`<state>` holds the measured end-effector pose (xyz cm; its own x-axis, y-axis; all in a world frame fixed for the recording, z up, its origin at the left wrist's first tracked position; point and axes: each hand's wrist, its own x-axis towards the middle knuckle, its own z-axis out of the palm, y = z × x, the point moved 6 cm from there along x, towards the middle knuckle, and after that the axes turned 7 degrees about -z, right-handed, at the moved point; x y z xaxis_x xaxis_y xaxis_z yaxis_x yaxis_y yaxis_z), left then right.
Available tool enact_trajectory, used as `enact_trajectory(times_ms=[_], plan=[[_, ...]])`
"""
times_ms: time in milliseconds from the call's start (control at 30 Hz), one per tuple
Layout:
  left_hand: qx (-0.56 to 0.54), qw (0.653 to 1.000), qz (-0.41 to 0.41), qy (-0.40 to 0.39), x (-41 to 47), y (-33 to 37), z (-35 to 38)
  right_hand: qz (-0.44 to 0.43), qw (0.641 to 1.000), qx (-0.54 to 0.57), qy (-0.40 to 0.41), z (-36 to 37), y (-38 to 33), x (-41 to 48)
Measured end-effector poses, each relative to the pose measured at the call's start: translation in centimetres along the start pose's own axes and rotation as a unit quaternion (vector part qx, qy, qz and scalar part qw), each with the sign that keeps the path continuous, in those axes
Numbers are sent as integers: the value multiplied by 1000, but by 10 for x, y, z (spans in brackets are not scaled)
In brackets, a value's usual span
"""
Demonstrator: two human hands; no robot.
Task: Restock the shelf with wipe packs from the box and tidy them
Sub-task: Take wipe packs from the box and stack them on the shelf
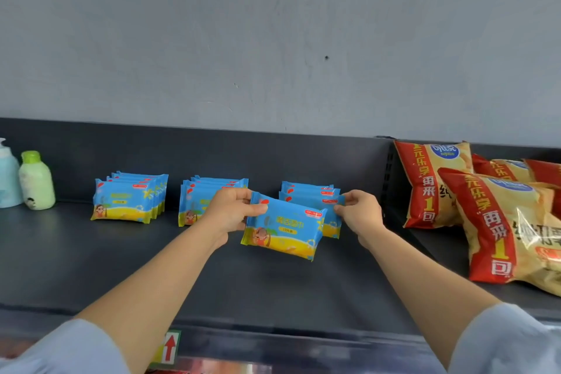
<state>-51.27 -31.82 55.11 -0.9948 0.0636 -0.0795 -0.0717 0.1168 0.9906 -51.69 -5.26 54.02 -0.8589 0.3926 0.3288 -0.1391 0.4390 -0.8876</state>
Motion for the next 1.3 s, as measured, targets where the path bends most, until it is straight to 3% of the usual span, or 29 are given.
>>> enact_trajectory(times_ms=[233,933,1200,1300], plan=[[21,1000,3,-5,19,4,1,18,999,-27,-22,10,4,18],[41,999,4,-26,55,0,30,16,994,-105,10,11,17,38],[28,999,22,-13,71,-3,56,71,996,-40,-20,3,29,34],[107,991,66,52,79,-4,58,82,996,-3,-20,-1,28,31]])
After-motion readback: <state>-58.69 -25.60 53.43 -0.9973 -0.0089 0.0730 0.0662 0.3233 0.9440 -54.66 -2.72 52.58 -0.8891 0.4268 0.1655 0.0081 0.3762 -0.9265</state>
